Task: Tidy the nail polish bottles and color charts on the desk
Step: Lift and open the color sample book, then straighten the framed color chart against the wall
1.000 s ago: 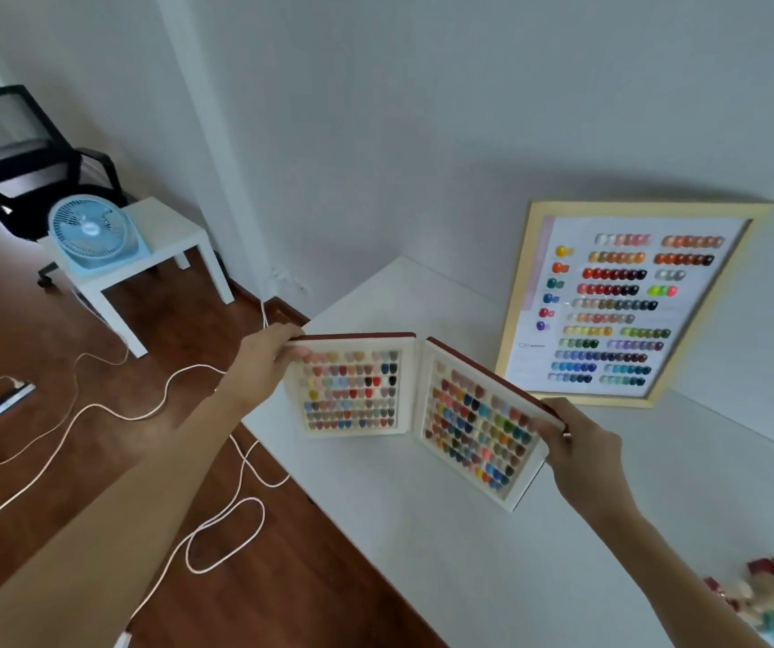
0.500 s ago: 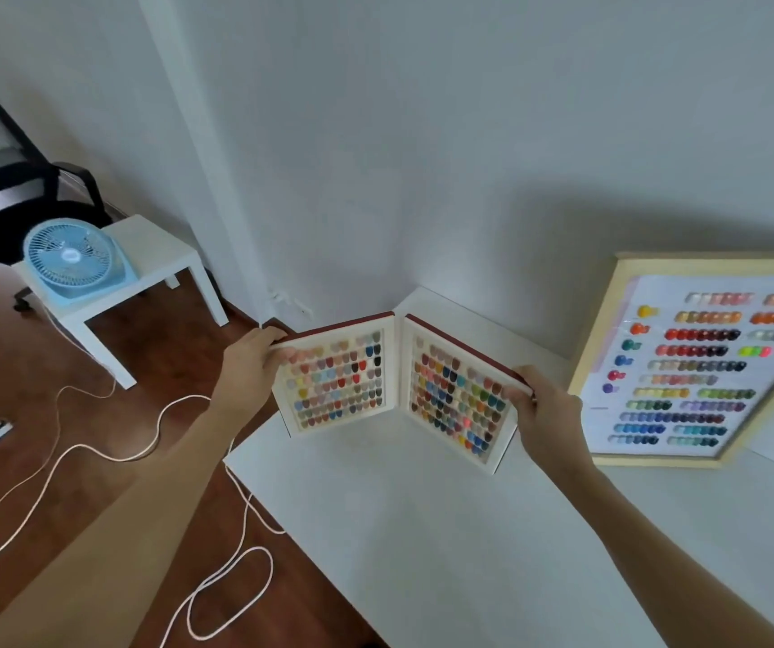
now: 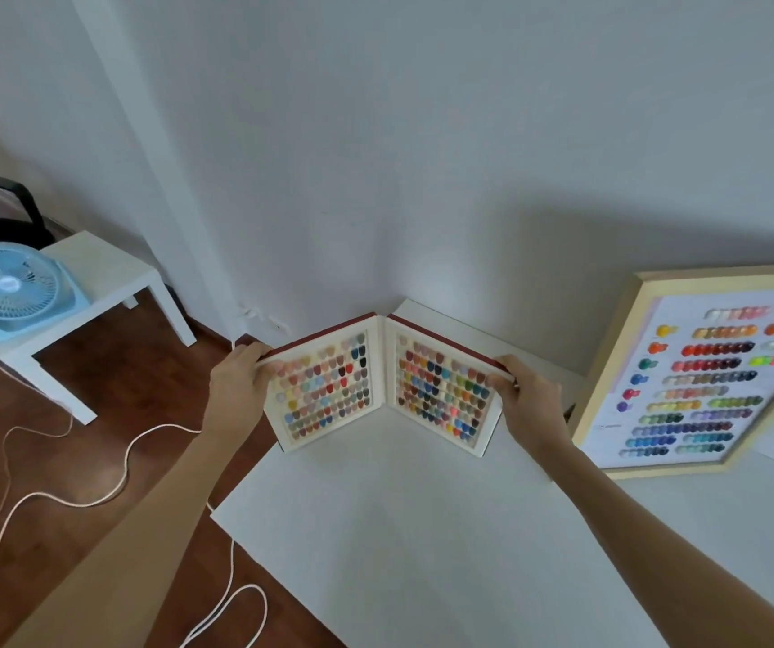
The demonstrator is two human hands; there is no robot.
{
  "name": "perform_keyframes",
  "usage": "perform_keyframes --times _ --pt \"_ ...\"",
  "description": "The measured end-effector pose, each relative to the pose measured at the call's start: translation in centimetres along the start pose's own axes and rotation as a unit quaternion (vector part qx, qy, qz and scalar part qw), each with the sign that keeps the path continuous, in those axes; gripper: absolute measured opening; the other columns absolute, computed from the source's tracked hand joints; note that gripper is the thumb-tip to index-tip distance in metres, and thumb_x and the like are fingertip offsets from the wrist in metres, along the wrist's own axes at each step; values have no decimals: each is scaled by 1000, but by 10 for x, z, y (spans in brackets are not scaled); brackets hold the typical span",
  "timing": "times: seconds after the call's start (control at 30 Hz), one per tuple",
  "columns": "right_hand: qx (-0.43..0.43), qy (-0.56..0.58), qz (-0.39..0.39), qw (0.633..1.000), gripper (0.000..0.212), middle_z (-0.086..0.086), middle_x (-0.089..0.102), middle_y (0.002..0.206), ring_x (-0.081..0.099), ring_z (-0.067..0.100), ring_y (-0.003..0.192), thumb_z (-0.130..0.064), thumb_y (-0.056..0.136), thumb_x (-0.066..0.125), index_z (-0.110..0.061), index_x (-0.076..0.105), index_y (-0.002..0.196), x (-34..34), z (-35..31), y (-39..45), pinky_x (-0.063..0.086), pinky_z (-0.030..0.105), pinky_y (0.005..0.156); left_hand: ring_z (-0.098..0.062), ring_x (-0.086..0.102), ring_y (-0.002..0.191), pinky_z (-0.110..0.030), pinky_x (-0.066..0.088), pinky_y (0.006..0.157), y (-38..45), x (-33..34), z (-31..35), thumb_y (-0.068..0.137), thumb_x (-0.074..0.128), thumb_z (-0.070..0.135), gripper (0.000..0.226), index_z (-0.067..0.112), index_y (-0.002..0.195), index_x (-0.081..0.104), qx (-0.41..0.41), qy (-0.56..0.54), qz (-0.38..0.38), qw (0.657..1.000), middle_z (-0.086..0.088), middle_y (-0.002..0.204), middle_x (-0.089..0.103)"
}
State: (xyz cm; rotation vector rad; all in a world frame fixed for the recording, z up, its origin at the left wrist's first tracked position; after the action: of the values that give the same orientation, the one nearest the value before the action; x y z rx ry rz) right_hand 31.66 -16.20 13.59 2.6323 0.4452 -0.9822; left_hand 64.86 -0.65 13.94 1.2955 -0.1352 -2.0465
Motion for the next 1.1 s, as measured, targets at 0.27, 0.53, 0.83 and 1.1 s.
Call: perform_keyframes --times 0.27,0.53,0.83,1.1 --pt "8 -10 0 1000 7 -10 61 94 58 8 80 -24 95 49 -29 51 100 3 5 2 44 9 63 -30 65 75 -34 52 65 -6 1 -3 88 62 6 18 -1 105 62 -2 -13 2 1000 -19 87 66" --pt "42 0 17 999 32 1 65 117 62 14 90 -25 96 48 -27 44 127 -6 4 -7 52 22 72 -36 59 103 -45 54 80 -15 4 15 89 61 18 39 6 125 51 -53 -2 8 999 -22 116 57" --pt "33 -39 28 998 38 2 55 134 57 23 117 -31 93 52 -25 44 130 -63 15 -50 45 39 100 -32 46 121 -46 45 96 -18 16 115 92 56 32 46 12 131 43 42 -66 59 995 -17 131 50" --pt "67 -40 67 995 34 7 62 125 60 22 112 -26 93 54 -16 52 126 -154 74 -96 45 27 92 -25 47 124 -30 40 102 -53 60 253 94 53 23 41 6 131 46 139 -178 16 974 -15 130 50"
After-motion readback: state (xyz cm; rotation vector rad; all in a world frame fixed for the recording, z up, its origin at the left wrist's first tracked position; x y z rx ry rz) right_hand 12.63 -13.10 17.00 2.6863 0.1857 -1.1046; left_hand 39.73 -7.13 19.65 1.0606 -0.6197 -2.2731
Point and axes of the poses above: each hand's wrist, its own y-axis towards the middle knuckle, its own x-axis out of the palm, z = x × y, the point moved 2 cm from there along y, towards the middle knuckle
